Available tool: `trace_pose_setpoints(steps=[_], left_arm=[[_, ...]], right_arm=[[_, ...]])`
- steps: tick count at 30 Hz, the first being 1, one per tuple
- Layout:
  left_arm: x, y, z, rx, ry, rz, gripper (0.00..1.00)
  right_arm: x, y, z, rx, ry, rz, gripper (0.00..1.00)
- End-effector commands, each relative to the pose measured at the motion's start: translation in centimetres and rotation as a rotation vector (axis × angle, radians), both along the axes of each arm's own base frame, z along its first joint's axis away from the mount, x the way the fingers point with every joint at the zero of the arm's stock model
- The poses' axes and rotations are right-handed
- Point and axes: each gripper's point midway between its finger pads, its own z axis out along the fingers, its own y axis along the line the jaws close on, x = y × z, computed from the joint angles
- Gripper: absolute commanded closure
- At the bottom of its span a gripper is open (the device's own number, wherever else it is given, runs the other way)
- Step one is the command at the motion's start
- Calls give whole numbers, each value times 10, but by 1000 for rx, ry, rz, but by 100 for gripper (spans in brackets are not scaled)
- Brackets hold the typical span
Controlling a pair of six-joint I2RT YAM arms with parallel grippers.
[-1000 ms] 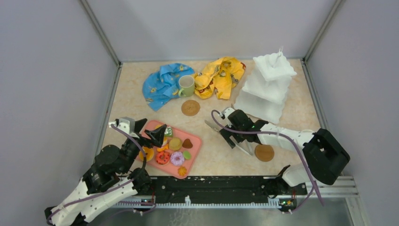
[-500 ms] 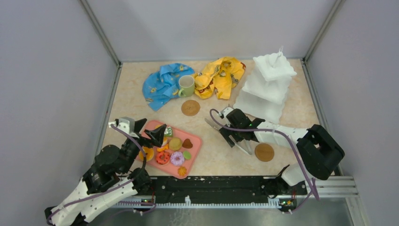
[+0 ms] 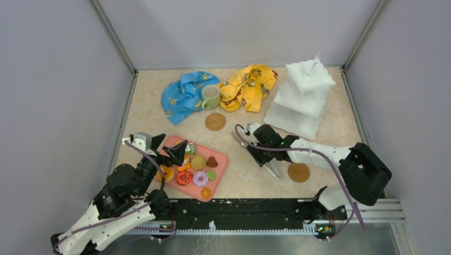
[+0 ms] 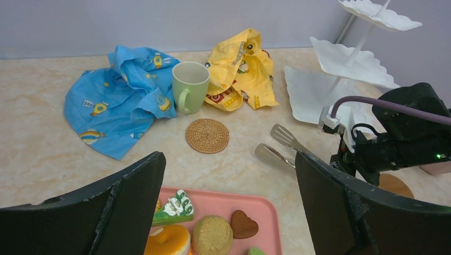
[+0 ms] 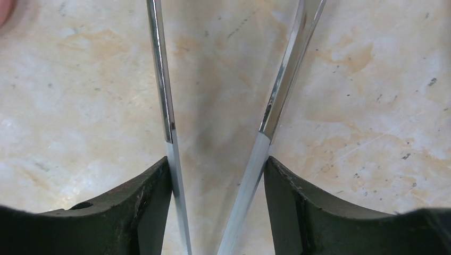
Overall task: Serve the afternoon tea
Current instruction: Pick up the clamp from the center of the board.
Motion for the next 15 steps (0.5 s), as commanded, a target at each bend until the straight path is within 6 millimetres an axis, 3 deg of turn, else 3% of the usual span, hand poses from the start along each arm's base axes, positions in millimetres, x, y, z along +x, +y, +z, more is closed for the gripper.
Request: trace_pose_setpoints(steps=[1,8,15], left_arm=[[0,3,7,-32,-23,11,1],[0,4,6,-39,-17,14,1],[0,4,6,-43,-14,15,1]], right_arm=[[2,22,39,82,-75,7,43],[-15,40,74,176,-70,35,44],[-9,34,76,208,-105,-89,48]])
